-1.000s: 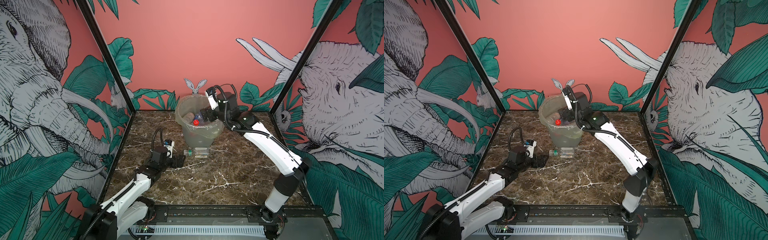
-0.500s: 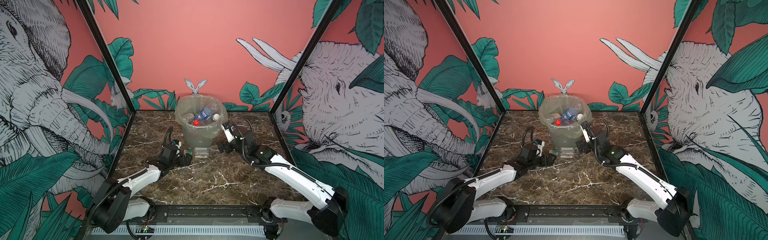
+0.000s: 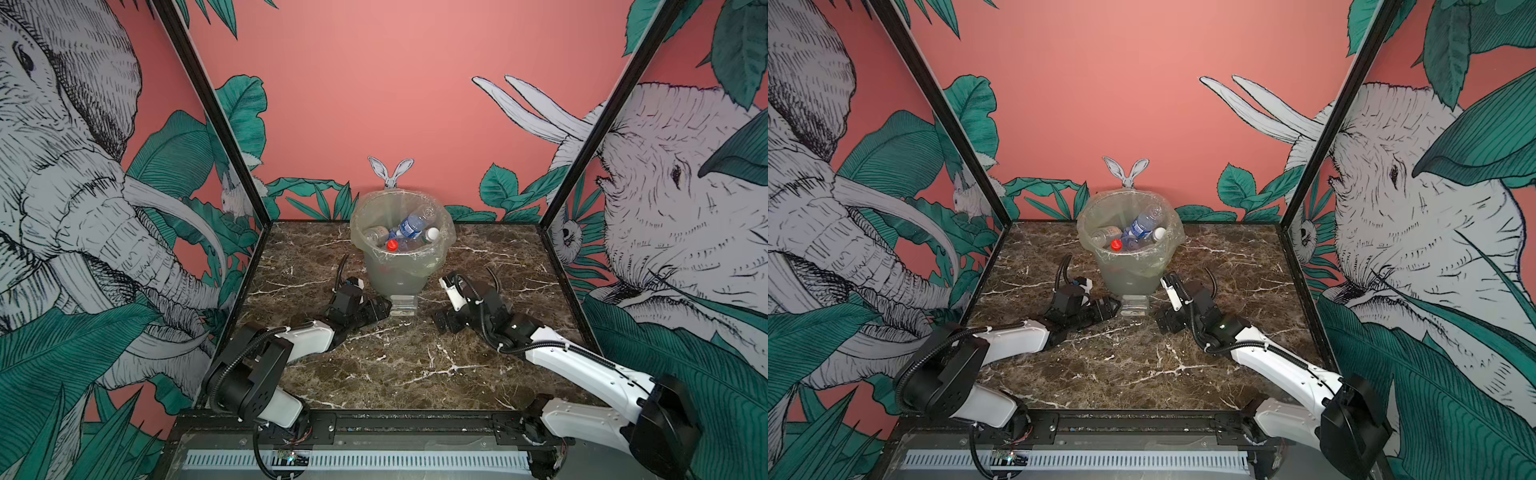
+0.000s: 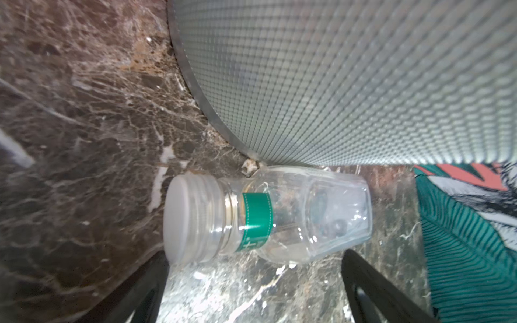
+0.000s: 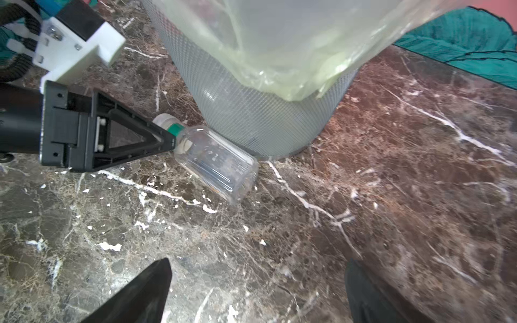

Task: Throw the plastic bottles in the bin
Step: Throw the plastic bottle into the trash bin, then rotate the plastic bottle at the center of the table.

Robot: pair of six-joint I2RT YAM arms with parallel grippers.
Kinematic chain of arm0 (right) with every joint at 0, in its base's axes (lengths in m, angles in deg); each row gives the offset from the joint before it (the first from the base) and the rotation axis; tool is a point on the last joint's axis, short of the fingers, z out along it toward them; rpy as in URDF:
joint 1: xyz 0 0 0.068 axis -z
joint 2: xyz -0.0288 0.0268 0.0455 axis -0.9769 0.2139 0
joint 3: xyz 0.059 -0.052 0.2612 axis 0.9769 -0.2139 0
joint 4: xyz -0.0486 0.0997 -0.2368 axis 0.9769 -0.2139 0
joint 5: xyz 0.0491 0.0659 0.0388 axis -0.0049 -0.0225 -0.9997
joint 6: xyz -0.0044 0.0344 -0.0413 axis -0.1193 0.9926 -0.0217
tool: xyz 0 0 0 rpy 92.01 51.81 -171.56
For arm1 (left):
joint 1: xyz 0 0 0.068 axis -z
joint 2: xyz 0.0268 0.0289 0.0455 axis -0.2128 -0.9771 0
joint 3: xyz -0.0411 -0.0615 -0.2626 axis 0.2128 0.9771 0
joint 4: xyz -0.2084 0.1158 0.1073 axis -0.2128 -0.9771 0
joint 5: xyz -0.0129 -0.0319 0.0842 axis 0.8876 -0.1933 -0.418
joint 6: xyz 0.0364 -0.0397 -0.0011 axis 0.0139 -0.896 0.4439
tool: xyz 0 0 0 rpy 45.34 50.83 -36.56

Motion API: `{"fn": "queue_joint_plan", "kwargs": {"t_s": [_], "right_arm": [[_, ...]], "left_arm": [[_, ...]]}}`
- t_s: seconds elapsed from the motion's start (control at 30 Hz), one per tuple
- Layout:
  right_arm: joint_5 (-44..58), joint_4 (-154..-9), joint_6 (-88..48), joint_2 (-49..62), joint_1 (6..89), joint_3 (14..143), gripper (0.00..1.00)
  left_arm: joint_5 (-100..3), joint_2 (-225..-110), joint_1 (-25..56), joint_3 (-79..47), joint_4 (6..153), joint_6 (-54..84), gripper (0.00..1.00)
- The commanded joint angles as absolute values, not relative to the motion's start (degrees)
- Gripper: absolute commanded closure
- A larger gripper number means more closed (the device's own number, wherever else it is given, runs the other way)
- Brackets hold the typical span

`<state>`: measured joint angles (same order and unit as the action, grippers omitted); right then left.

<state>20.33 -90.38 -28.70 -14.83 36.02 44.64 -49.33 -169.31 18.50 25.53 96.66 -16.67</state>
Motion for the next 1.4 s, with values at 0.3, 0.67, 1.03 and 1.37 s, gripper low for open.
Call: {"fn": "queue_joint_plan", "kwargs": {"t_s": [0.3, 0.67, 1.03, 1.37], "right_arm": [[11.53, -74.18, -27.98, -4.30, 35.72, 42.94, 0.01], [8.57, -67.41, -28.59, 2.36, 33.61, 43.37, 0.02], [7.31, -63.15, -28.36, 8.94, 31.29, 44.29, 0.03], [4.95, -62.49, -29.78, 15.47, 28.16, 47.80, 0.04]], "left_arm": [[-52.67, -170.99, 18.65, 21.10, 97.13, -17.36, 0.03], [-49.50, -173.80, 18.76, 19.10, 96.15, -14.76, 0.03], [-49.39, -167.93, 19.33, 21.79, 92.41, -12.74, 0.03], [-49.57, -167.79, 19.30, 21.96, 88.88, -11.41, 0.03]]}}
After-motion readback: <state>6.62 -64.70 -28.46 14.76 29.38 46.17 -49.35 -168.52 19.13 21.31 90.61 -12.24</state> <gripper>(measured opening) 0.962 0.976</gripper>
